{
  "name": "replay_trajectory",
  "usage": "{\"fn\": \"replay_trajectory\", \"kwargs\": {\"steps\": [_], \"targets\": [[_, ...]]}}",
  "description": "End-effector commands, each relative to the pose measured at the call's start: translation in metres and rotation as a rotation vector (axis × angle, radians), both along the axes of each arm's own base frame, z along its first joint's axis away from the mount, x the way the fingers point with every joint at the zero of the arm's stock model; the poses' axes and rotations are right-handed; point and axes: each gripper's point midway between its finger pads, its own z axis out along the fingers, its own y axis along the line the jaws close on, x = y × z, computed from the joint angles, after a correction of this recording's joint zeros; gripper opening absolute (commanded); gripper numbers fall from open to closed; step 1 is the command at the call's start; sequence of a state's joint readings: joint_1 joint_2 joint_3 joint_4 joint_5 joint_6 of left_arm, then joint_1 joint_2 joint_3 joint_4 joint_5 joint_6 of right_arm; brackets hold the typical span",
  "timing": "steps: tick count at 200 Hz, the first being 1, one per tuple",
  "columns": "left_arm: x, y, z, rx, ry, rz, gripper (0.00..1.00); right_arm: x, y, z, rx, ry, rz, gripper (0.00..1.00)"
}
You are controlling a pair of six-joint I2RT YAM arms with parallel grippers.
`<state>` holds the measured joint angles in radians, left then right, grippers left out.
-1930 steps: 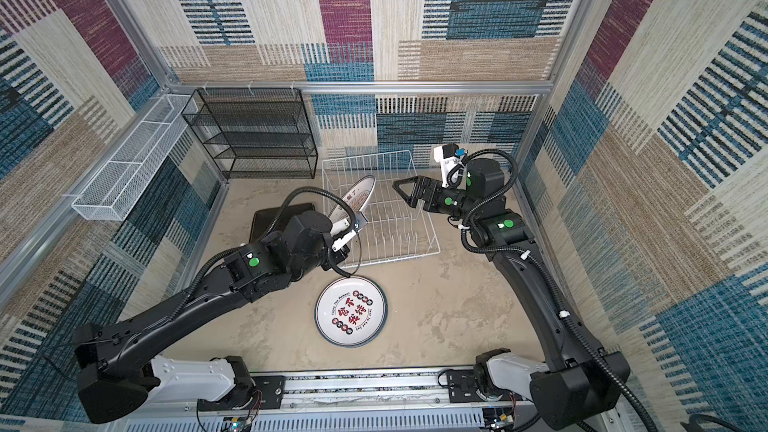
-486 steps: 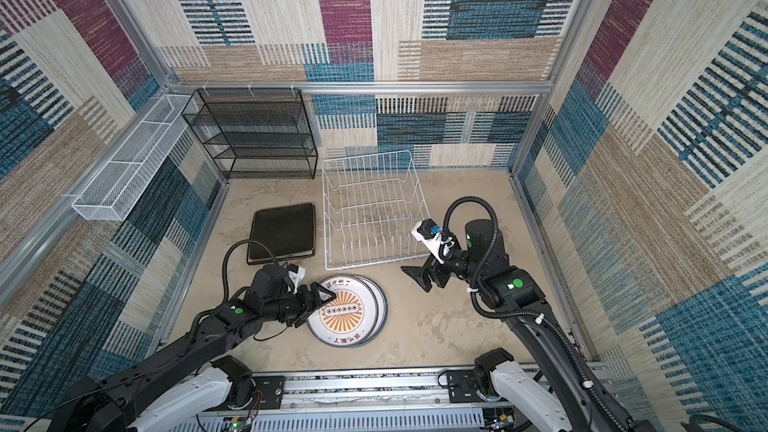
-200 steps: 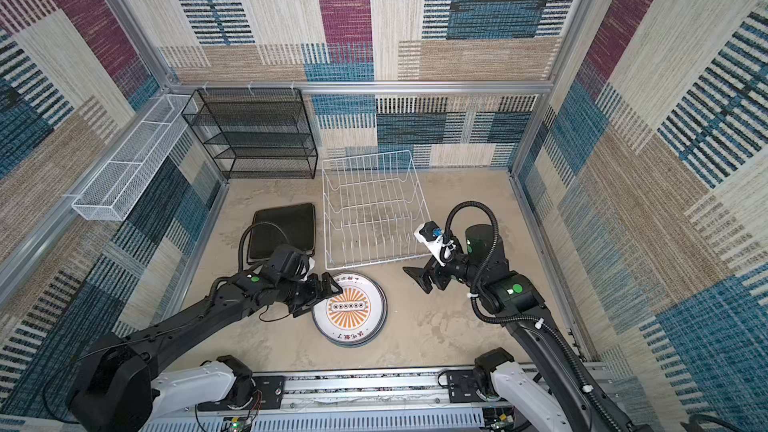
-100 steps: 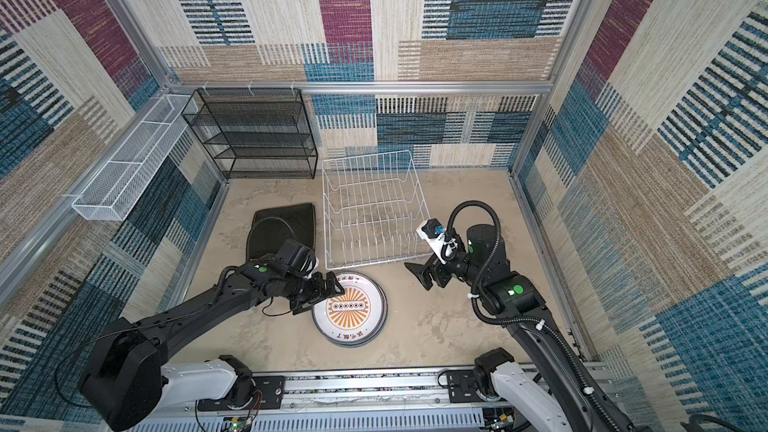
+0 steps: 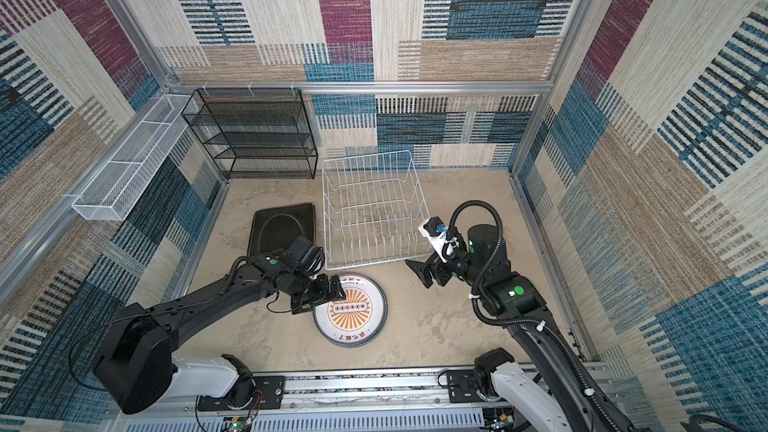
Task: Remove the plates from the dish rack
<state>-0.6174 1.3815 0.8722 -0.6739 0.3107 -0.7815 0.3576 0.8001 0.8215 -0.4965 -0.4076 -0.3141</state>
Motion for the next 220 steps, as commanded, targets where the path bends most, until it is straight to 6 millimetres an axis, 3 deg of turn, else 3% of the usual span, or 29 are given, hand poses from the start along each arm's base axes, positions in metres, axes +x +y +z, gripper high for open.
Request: {"fn": "replay_trajectory", "kwargs": {"steps": [1, 48, 107, 129, 178, 220], "targets": [[0.001, 0.002, 0.001, 0.033, -0.016, -0.036, 0.99, 0.004, -0.001, 0.006, 0.01, -0.029, -0.017, 0.99], [-0.005, 0.013, 0.007, 0.069, -0.023, -0.027, 0.99, 0.005, -0.001, 0.007, 0.012, -0.036, -0.016, 0.99], [-0.016, 0.035, 0.037, 0.097, -0.09, 0.01, 0.99, 0.015, -0.007, 0.015, 0.046, -0.066, -0.088, 0.99], [-0.014, 0.055, 0.059, 0.149, -0.186, 0.046, 0.99, 0.031, -0.028, 0.029, 0.078, -0.125, -0.256, 0.99], [0.004, 0.144, 0.124, 0.367, -0.652, 0.259, 0.99, 0.049, -0.09, 0.059, 0.21, -0.255, -0.656, 0.99], [0.014, 0.187, 0.16, 0.533, -0.986, 0.302, 0.99, 0.053, -0.138, 0.031, 0.294, -0.303, -0.898, 0.99]]}}
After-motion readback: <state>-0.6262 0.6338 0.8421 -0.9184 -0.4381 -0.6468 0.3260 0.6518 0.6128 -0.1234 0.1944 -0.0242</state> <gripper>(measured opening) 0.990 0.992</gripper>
